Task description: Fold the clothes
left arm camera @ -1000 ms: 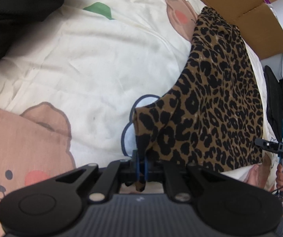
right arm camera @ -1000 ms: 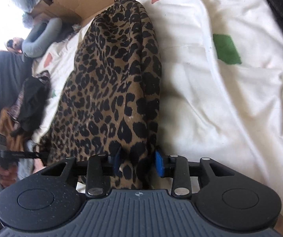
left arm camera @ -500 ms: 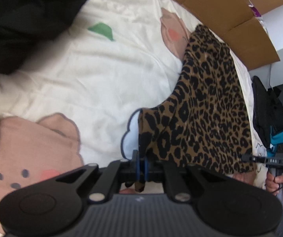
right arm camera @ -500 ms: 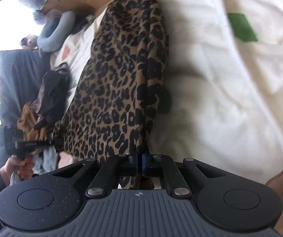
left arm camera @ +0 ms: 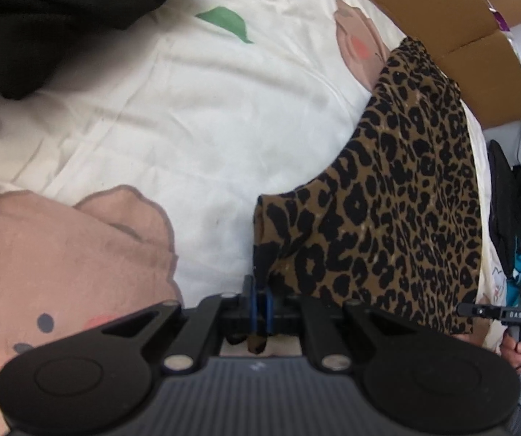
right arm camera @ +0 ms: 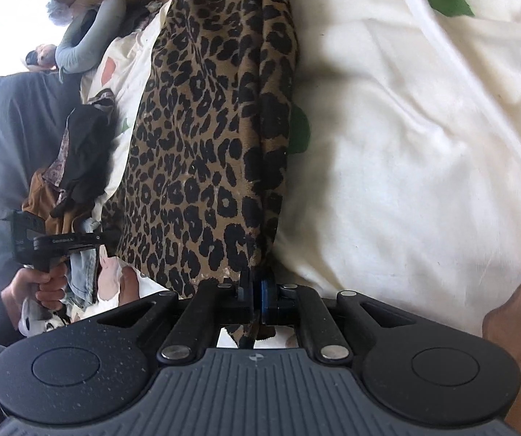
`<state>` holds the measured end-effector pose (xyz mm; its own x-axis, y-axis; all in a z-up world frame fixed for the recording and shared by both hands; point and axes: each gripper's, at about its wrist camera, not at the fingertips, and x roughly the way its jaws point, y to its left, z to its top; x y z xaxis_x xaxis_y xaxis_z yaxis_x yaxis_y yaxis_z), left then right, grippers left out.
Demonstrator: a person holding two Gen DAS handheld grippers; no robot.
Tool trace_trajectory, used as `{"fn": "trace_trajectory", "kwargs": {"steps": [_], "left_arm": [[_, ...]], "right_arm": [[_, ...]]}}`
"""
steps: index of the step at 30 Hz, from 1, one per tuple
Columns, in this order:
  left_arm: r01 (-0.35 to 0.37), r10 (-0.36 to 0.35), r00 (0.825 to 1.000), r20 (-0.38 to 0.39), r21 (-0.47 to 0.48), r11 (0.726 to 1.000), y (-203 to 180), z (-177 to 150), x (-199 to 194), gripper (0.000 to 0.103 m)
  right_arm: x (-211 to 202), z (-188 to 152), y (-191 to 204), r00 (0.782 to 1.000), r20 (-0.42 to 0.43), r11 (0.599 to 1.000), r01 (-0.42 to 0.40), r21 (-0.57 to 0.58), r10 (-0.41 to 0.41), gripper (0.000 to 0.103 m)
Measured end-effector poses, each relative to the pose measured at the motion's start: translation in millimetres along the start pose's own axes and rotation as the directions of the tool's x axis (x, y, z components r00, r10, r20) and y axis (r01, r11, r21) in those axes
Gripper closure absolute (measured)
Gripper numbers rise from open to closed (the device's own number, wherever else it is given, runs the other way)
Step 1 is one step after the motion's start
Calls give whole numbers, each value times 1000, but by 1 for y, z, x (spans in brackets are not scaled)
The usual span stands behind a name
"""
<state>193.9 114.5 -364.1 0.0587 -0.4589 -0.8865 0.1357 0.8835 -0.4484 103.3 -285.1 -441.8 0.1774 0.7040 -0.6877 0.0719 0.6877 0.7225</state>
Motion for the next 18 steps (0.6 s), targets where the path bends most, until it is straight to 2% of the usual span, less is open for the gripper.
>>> {"fn": "trace_trajectory", "kwargs": {"steps": [5,7,9,13,16,18], "left_arm": [[13,-13,1000,-4,2,1000,3,1,1,94],[13,-13,1000,-3,2,1000,3,2,2,93],[13,-13,1000,-1,7,1000,2,2,3,91],[21,-21,1000,-3,7,1000,1,3,4,86],[27,-27,1000,-1,7,1000,1,4,5,83],[31,-31,1000,2,7,999,0,4,5,82]], "right_arm": [[-3,6,6,999,-4,999,40,-31,-41,95],[-10,11,13,997,7,993,82,-79,-82,77],[-17,20,17,993,42,988,113,-103,-109,64],[-23,42,18,986,116,987,134,-93,-123,59],[-20,62,20,978,157,984,155,-87,-140,50],[-16,76,22,972,178,981,174,-87,-157,49]]}}
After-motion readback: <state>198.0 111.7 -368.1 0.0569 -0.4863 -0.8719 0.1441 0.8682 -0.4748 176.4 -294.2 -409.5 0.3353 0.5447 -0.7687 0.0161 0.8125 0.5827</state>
